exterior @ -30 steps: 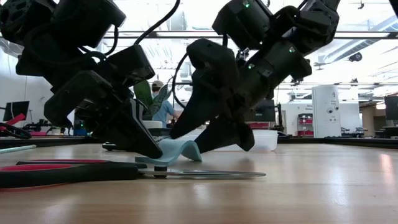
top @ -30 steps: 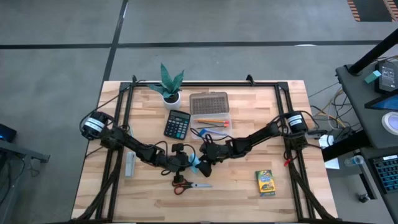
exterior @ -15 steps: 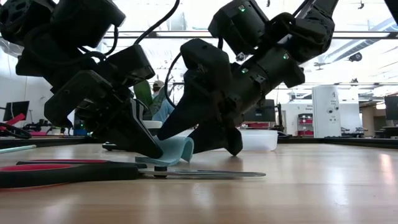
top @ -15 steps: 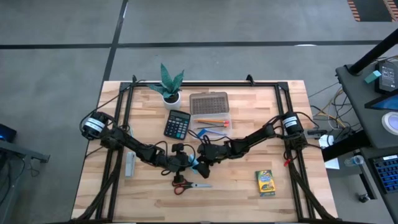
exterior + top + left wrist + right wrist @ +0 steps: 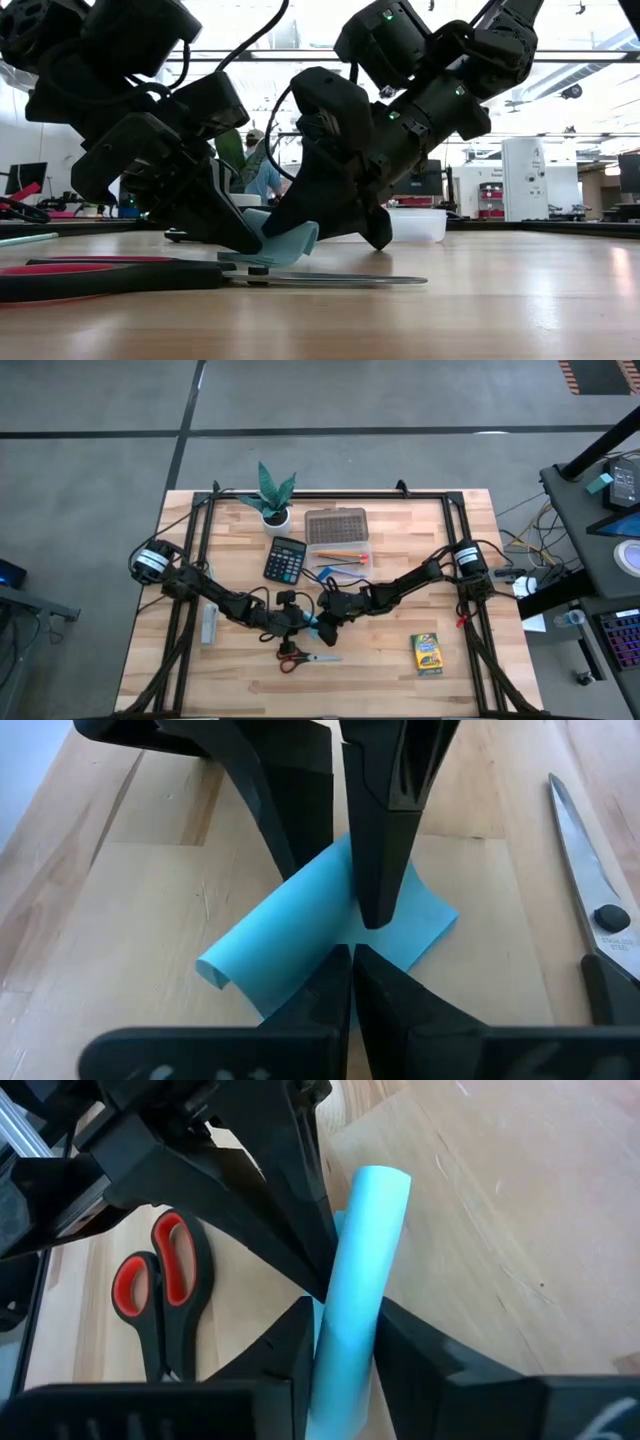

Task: Pack school essentials
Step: Put the blue sticky note into the supplies box

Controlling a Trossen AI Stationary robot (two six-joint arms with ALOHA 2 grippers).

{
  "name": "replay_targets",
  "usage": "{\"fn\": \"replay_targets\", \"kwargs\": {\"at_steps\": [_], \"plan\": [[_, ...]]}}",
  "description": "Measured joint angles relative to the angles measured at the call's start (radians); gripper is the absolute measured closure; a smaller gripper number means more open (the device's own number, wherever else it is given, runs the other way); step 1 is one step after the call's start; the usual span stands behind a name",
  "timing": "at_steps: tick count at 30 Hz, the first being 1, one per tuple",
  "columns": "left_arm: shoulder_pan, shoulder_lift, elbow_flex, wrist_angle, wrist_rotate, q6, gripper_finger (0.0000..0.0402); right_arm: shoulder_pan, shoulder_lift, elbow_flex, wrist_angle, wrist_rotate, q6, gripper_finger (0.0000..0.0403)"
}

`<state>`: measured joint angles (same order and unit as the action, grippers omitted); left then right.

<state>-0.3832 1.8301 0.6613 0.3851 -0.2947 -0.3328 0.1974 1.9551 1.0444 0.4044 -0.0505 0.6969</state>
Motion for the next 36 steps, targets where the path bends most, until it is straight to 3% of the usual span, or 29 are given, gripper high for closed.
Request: {"fn": "replay_targets", "kwargs": {"at_steps": [5,25,32,36], "plan": [[-0.006,-0.054,0.001,-0.023,0.0,0.0,0.0401,0.0,-0.001,0.0,-0.002,0.0,0.0,0.0319],[-0.024,-0.327,-0.003,-0.366,-0.01,0.007,0.0401,0.002,-0.033,-0.002,-0.02,-0.018,-0.033,0.0358],[-0.031,-0.458,-0.007,-0.451,-0.127,0.082,0.0401,-0.01,-0.163,-0.002,-0.18,0.001,-0.091,0.0359],[-0.031,-0.529,-0.011,-0.448,-0.179,0.179,0.0401,-0.029,-0.27,-0.002,-0.337,0.086,-0.133,0.0359]]}}
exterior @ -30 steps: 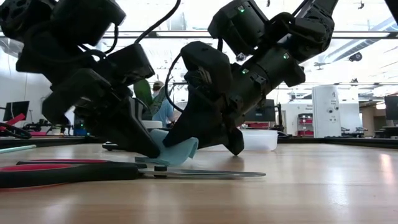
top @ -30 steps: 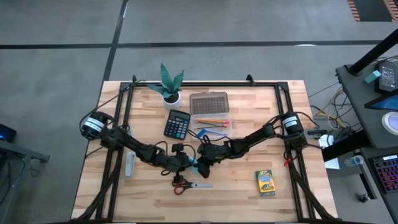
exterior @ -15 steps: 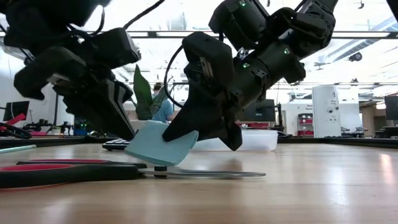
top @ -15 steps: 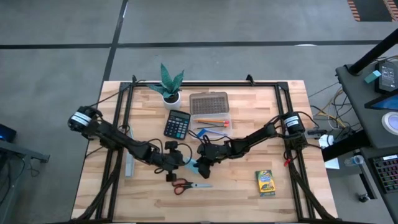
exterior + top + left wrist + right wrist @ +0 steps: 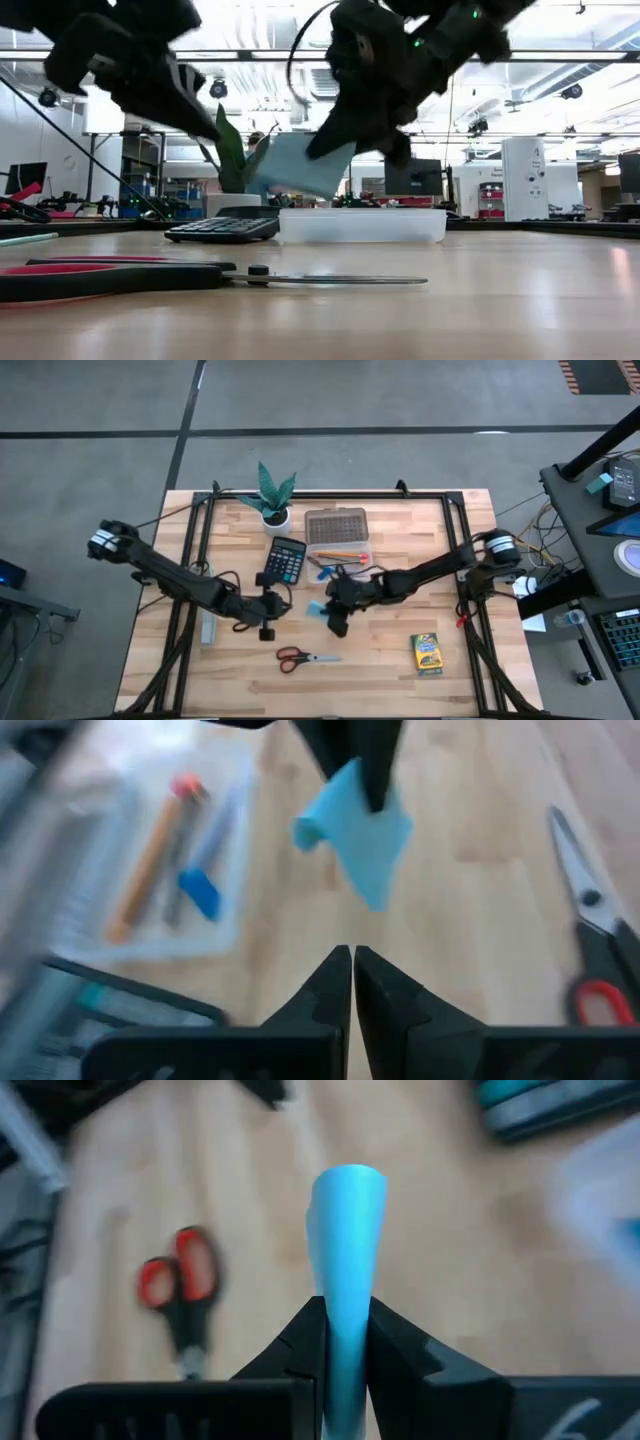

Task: Pack school essentials
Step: Put the blue sticky note into the supplies box, then put the light blue pencil into the supplies box

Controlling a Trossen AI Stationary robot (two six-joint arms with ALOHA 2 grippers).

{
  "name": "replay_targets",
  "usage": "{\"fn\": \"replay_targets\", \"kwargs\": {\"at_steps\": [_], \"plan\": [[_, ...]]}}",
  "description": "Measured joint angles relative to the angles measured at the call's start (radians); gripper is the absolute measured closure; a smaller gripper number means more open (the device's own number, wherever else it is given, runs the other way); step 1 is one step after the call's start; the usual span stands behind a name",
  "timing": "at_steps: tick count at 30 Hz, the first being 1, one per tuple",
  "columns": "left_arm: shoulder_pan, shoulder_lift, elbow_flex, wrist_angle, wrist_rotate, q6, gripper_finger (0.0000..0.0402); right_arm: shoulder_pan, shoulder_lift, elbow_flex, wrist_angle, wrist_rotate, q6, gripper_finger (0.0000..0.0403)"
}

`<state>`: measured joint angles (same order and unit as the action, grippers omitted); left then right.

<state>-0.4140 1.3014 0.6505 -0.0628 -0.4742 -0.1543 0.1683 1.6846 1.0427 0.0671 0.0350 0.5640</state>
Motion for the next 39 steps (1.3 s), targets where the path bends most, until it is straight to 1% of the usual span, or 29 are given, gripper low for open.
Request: {"fn": "replay_targets", "kwargs": {"at_steps": [4,5,7,10,13,16,18,20,22,27,32,36,39], "plan": [[0.0,-0.062,-0.002,0.0,-0.096,0.085,0.0401,-0.043,-0.108,0.0,-0.168,0.174,-0.049,0.0359],[0.001,-0.075,-0.003,-0.002,-0.126,0.1,0.0401,-0.057,-0.13,0.0,-0.19,0.218,-0.053,0.0359],[0.002,-0.1,-0.002,0.005,-0.191,0.133,0.0401,-0.092,-0.162,0.0,-0.225,0.274,-0.068,0.0359],[0.002,-0.121,-0.003,0.042,-0.312,0.196,0.0401,-0.154,-0.169,0.0,-0.216,0.279,-0.078,0.0359],[0.003,-0.133,-0.001,0.066,-0.381,0.248,0.0401,-0.204,-0.133,0.0,-0.2,0.279,-0.079,0.0359],[0.003,-0.135,-0.002,0.097,-0.396,0.271,0.0401,-0.236,-0.081,0.0,-0.2,0.263,-0.077,0.0355],[0.002,-0.135,-0.003,0.097,-0.396,0.273,0.0401,-0.252,-0.05,0.0,-0.181,0.232,-0.077,0.0349],[0.002,-0.135,-0.003,0.097,-0.396,0.274,0.0401,-0.262,-0.025,0.005,-0.161,0.19,-0.073,0.0339],[0.003,-0.135,-0.003,0.098,-0.396,0.274,0.0401,-0.266,-0.005,0.019,-0.158,0.174,-0.058,0.0323],[0.003,-0.135,-0.003,0.098,-0.396,0.273,0.0401,-0.266,0.027,0.062,-0.157,0.174,-0.04,0.0268],[0.002,-0.132,-0.003,0.1,-0.396,0.272,0.0401,-0.277,0.032,0.109,-0.217,0.176,-0.042,0.0218],[0.002,-0.132,-0.003,0.1,-0.397,0.267,0.0401,-0.284,0.028,0.135,-0.26,0.182,-0.06,0.0199],[0.002,-0.132,-0.003,0.1,-0.396,0.267,0.0401,-0.283,0.027,0.149,-0.263,0.181,-0.089,0.0198]]}}
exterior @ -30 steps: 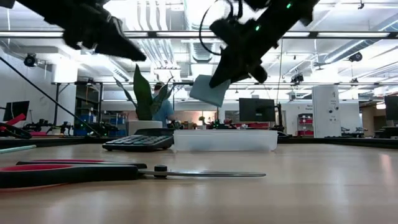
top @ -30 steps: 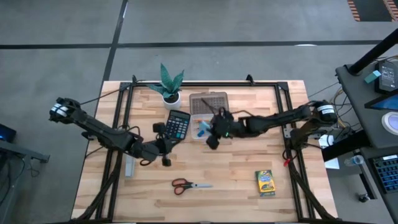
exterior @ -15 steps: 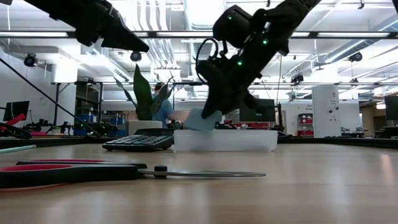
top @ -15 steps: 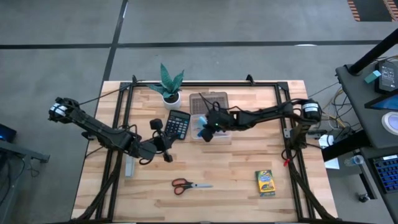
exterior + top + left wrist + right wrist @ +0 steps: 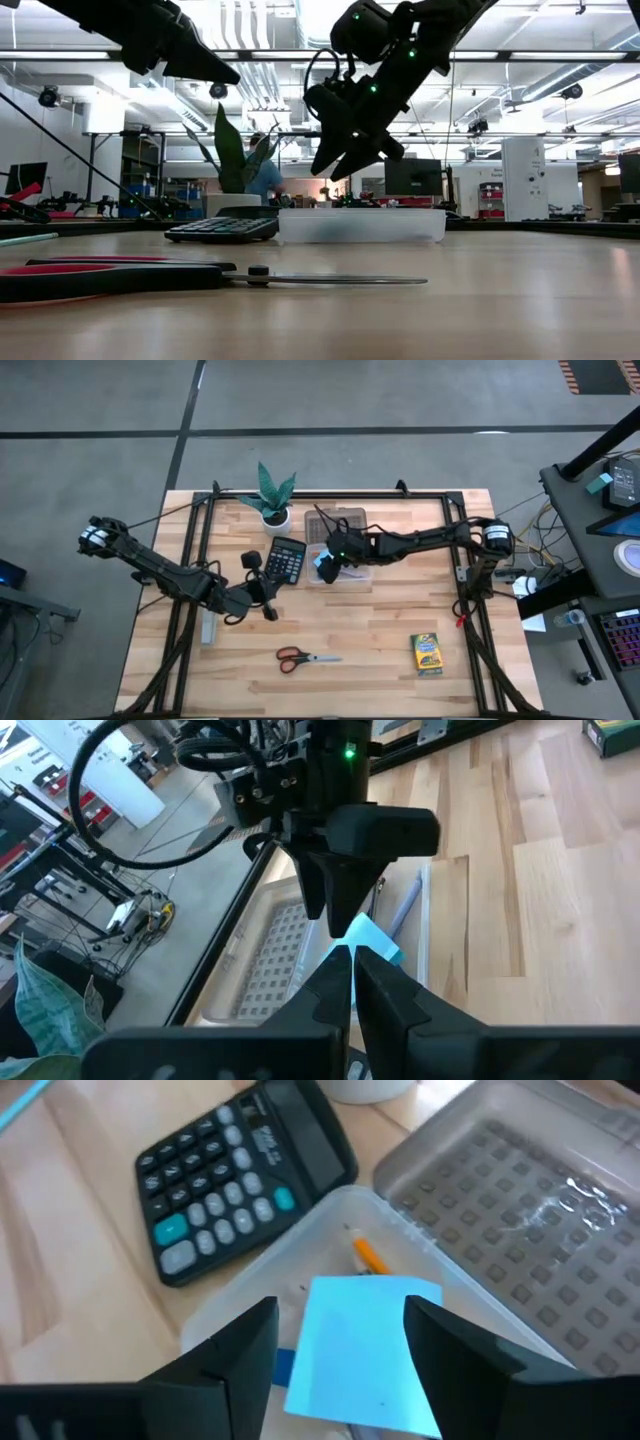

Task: Pack school essentials
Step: Put the light blue pencil into the supplies box

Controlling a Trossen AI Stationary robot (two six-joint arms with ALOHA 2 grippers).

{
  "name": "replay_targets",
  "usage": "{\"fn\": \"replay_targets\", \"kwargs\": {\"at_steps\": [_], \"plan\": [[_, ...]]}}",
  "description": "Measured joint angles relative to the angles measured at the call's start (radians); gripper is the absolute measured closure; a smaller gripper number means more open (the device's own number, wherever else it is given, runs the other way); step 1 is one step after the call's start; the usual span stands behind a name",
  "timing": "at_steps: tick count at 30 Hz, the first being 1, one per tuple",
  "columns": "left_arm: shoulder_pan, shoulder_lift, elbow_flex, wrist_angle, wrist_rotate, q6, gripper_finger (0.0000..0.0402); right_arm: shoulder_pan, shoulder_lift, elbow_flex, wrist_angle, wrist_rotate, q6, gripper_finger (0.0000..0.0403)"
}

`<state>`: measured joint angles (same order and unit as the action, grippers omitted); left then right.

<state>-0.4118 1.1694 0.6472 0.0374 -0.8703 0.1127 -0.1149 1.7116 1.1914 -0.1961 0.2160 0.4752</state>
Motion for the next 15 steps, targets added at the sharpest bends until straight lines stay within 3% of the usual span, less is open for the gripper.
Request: {"fn": "replay_targets", "kwargs": {"at_steps": [5,12,15], "plan": [[0.0,0.0,0.0,0.011,0.0,0.0,0.0401,0.001,0.0,-0.005,-0.012,-0.004,-0.025,0.0244],[0.0,0.002,0.0,0.016,0.0,-0.001,0.0401,-0.001,0.0,-0.044,-0.119,0.047,-0.045,0.037],[0.0,0.002,0.0,0.02,0.0,-0.001,0.0401,-0.002,0.0,-0.073,-0.088,0.057,-0.04,0.0388]]}}
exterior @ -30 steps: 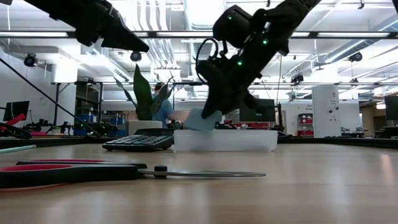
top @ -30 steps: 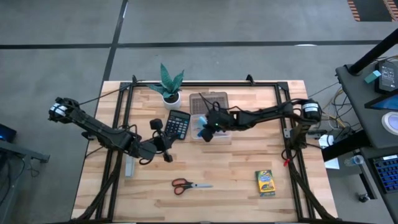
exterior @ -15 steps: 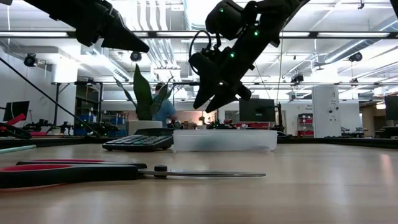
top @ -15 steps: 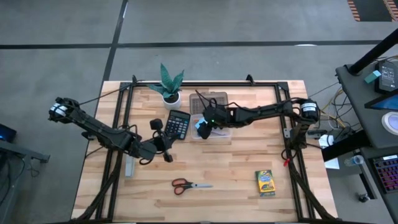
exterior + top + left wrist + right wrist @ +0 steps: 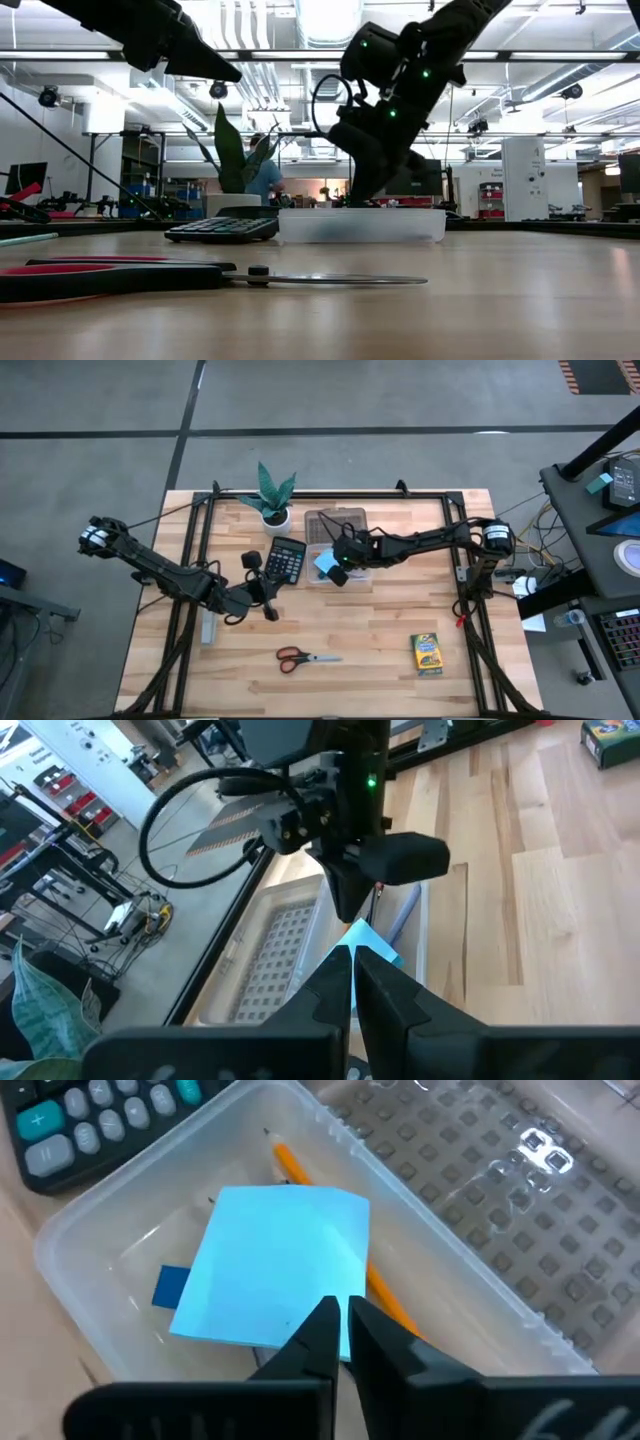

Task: Pack school essentials
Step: Put the light blue pencil into the supplies box

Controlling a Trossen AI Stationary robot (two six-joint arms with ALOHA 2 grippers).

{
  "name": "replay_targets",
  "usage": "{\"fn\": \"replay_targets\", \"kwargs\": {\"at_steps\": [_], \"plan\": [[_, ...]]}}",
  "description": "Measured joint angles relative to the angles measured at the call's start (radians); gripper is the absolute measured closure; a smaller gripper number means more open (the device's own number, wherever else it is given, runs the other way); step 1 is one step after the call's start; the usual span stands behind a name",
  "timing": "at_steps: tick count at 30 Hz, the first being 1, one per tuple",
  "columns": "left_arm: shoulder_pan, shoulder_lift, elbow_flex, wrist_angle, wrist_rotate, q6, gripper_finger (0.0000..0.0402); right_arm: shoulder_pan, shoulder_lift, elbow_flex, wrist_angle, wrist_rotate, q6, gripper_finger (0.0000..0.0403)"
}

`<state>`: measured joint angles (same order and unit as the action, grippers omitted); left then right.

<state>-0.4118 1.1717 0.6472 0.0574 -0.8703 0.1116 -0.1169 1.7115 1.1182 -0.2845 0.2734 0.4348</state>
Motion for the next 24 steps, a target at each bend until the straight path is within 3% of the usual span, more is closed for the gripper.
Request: {"fn": "replay_targets", "kwargs": {"at_steps": [6,24], "plan": [[0.0,0.0,0.0,0.012,0.0,0.0,0.0401,0.001,0.0,-0.038,0.063,0.002,0.009,0.039],[0.0,0.0,0.0,0.013,0.0,0.0,0.0401,-0.042,0.006,-0.044,-0.009,0.003,-0.012,0.0391]]}}
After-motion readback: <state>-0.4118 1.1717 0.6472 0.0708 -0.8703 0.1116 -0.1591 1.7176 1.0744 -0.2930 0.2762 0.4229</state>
